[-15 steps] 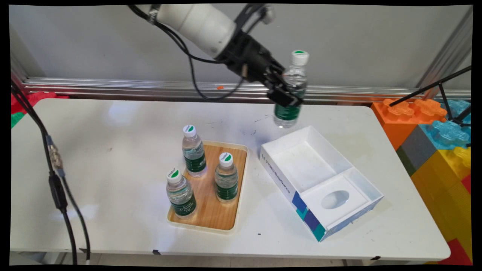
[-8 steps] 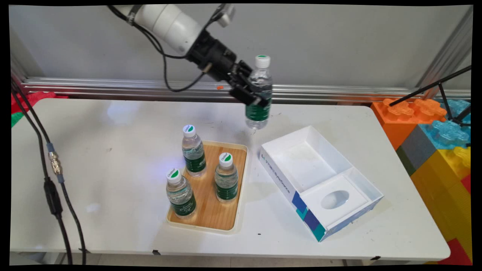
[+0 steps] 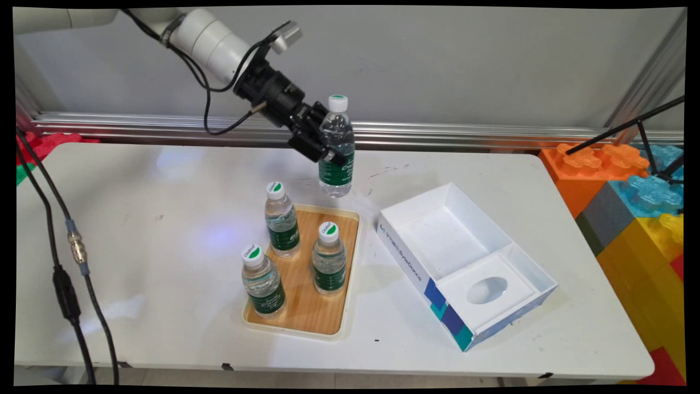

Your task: Place the picked object on the tray

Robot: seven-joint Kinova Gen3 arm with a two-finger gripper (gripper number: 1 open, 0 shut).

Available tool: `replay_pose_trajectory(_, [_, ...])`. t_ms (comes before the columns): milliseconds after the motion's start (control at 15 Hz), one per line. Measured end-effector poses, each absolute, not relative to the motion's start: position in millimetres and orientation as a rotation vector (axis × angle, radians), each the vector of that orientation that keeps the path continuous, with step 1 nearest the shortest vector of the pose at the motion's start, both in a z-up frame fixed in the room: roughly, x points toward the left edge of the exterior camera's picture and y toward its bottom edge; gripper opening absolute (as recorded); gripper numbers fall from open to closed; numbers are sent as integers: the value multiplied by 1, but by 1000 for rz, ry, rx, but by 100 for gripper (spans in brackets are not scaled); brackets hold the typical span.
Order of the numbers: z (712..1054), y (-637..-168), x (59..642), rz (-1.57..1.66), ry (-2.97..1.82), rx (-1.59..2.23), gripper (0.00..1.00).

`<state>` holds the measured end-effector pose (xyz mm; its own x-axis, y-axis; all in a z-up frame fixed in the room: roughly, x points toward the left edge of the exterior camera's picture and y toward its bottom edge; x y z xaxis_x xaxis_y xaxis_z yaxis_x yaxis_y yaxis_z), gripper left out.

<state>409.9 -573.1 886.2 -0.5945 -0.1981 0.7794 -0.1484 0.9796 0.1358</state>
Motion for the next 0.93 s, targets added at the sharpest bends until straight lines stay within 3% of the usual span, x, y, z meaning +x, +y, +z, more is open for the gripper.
replay_pose_trajectory(933, [784, -574, 415, -139, -2157, 212, 0])
